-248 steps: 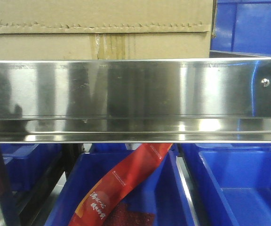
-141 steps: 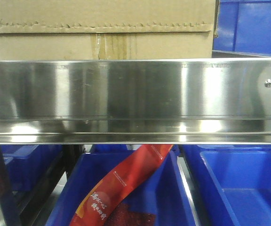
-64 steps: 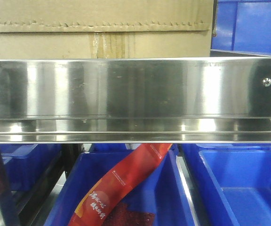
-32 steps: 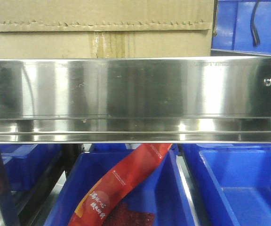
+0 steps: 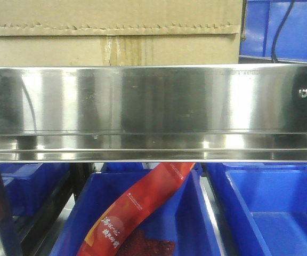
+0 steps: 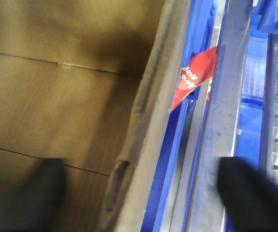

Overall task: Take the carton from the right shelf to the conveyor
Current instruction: 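Close both grippers on the carton's opposite side walls, then lift the carton off the shelf with both grippers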

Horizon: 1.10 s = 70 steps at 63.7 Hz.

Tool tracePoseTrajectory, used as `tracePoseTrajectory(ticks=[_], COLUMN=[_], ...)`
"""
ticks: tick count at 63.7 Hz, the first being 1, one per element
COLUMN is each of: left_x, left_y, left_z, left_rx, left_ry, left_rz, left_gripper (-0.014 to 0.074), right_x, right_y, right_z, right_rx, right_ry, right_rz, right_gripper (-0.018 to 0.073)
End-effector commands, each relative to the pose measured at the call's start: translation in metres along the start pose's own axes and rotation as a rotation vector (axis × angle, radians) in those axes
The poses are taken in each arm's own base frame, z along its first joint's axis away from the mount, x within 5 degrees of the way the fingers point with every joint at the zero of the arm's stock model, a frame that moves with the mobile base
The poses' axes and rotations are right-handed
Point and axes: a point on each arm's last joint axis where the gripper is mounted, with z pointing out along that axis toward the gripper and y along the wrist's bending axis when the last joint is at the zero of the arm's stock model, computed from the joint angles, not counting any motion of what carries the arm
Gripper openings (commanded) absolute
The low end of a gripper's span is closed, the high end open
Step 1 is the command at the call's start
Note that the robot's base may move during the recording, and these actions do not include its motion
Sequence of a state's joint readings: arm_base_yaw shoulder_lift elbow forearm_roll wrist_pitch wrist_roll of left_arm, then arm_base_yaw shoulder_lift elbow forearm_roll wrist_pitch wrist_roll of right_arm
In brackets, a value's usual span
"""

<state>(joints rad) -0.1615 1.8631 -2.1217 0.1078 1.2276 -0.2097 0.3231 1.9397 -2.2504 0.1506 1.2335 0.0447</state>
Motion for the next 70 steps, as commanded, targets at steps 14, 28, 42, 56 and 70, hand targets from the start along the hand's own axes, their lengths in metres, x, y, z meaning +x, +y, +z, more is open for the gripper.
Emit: tracePoseTrajectory(ticks=[14,28,42,56,70], left_x=[-0.003,-0.004,-0.008,-0.010,0.000], left_y=[0.004,0.005,0.007,0.005,-0.009], left_z=[-0.005,-0.021,-0.053,-0.081,-0.128], left_rx=[-0.027,-0.022,-0.003,0.035,0.088], left_ry=[-0.027,-0.058,-0.136,-0.200,-0.283], left_rz=[0.004,0.000,-0.011,-0.019,0.021], left_gripper=[0.0001,-0.0009,-0.0009,-0.0009,-0.0009], right_x=[-0.003,-0.004,-0.005,-0.005,0.005], right_y=[-0.001,0.000,0.004,0.008,0.018], right_z=[-0.005,-0.019,-0.046,-0.075,-0.134], right_rx=[0.020,0.028,0.024,0.019,0.010], right_ry=[-0.028,-0.056,-0.107,-0.164,-0.263], right_rz=[-0.011,-0.018,-0.025,-0.032,-0.087], right_gripper=[-0.0066,-0.0068,-0.0068,-0.0068,-0.0068])
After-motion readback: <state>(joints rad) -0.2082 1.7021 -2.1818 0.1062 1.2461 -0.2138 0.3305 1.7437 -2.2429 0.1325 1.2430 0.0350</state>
